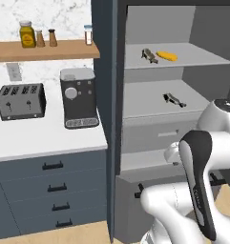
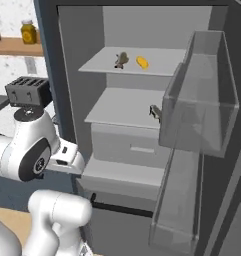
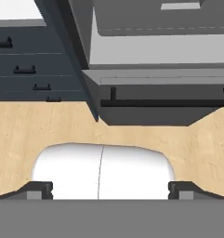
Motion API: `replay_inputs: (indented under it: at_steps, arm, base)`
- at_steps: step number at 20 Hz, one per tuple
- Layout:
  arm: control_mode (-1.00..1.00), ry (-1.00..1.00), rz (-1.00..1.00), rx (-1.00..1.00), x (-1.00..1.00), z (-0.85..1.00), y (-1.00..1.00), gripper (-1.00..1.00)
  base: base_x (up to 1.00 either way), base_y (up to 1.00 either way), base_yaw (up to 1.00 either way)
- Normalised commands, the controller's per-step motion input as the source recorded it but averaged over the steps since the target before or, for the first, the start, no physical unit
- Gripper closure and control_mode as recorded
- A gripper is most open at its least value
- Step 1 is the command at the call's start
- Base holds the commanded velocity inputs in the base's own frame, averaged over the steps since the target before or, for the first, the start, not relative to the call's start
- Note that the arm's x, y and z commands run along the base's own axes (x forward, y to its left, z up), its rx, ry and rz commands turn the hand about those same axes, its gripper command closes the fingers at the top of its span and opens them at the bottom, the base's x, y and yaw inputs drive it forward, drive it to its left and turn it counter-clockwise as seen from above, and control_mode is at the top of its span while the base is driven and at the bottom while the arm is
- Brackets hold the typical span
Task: Place one corn and one fish in each tupperware on the nearby counter, to pack two identical lunches.
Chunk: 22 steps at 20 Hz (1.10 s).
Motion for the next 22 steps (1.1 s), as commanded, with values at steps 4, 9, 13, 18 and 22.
replay_inputs:
  at_steps: [4,9,13,18,22]
  arm:
    - [1.00,0.00,0.00,0.00,0.00,0.00,0.00,-1.00]
    - [1.00,0.00,0.00,0.00,0.00,0.00,0.00,-1.00]
    - [1.00,0.00,0.00,0.00,0.00,0.00,0.00,-1.00]
    - [1.00,0.00,0.00,0.00,0.00,0.00,0.00,-1.00]
    - [1.00,0.00,0.00,0.00,0.00,0.00,0.00,-1.00]
  base:
    - [0.28,-0.22,-0.28]
    - [0.49,-0.14,-0.28]
    - [0.66,-0.06,-0.08]
    - [0.62,-0.11,0.00]
    - [0.44,-0.25,0.00]
